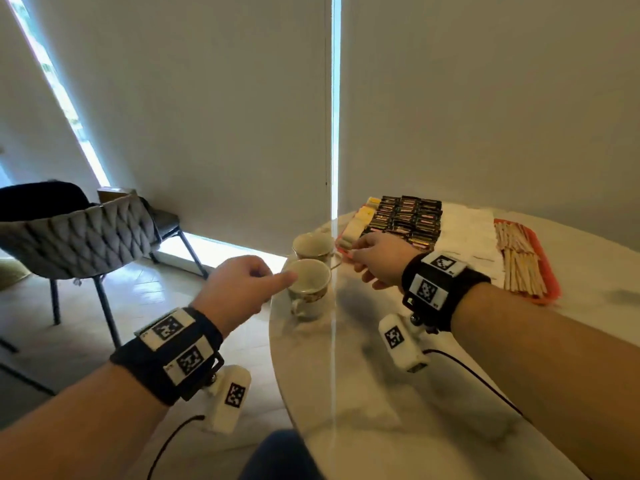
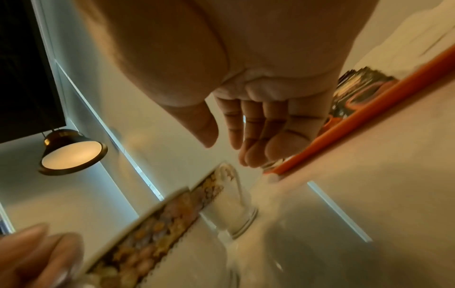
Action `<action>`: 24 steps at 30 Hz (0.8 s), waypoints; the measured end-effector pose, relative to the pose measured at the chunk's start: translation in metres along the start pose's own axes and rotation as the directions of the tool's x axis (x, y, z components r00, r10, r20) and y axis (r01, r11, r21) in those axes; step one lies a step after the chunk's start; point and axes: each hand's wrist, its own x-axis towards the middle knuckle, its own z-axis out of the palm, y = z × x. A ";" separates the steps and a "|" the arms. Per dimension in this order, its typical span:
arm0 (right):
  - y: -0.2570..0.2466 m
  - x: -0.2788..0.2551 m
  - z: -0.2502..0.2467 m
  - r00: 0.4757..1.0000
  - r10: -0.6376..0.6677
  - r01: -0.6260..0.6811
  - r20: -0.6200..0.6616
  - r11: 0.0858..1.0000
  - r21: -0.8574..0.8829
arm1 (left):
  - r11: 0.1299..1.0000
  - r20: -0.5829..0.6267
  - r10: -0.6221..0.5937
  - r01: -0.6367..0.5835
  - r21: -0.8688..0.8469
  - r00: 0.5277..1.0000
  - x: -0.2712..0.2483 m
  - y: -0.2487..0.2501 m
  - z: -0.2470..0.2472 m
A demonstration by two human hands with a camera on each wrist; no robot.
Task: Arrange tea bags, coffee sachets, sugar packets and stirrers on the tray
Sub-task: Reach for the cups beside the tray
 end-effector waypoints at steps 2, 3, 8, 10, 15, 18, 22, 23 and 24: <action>-0.006 0.005 0.010 1.000 0.012 -0.012 0.013 1.000 -0.012 | 0.996 0.062 -0.015 0.009 0.085 0.998 -0.004 -0.005 0.004; -0.009 0.008 0.014 1.000 0.021 -0.020 0.015 0.999 -0.024 | 0.993 0.085 -0.016 0.006 0.116 0.996 -0.004 -0.007 0.006; -0.017 0.016 0.026 0.998 0.062 -0.063 -0.010 0.995 -0.073 | 0.985 0.129 0.011 -0.032 0.167 0.992 -0.004 -0.011 0.010; -0.017 0.017 0.029 0.997 0.083 -0.082 0.006 0.995 -0.053 | 0.990 0.135 -0.011 -0.008 0.141 0.991 -0.003 -0.012 0.007; -0.019 0.016 0.034 0.986 0.159 -0.166 0.057 0.973 0.158 | 0.960 0.273 -0.212 0.253 -0.122 0.938 0.002 -0.016 -0.008; -0.016 0.008 0.030 0.983 0.176 -0.181 0.045 0.940 0.290 | 0.935 0.277 -0.237 0.296 -0.194 0.931 0.005 -0.007 -0.014; -0.002 -0.012 0.008 0.976 0.219 -0.191 -0.017 0.885 0.425 | 0.940 0.281 -0.212 0.274 -0.205 0.936 0.011 0.020 -0.012; 0.004 -0.017 -0.002 0.971 0.235 -0.191 -0.044 0.871 0.452 | 0.941 0.291 -0.207 0.272 -0.203 0.934 0.013 0.029 -0.008; 0.011 -0.023 -0.012 0.965 0.250 -0.187 -0.075 0.862 0.470 | 0.942 0.302 -0.199 0.266 -0.203 0.933 0.016 0.038 -0.001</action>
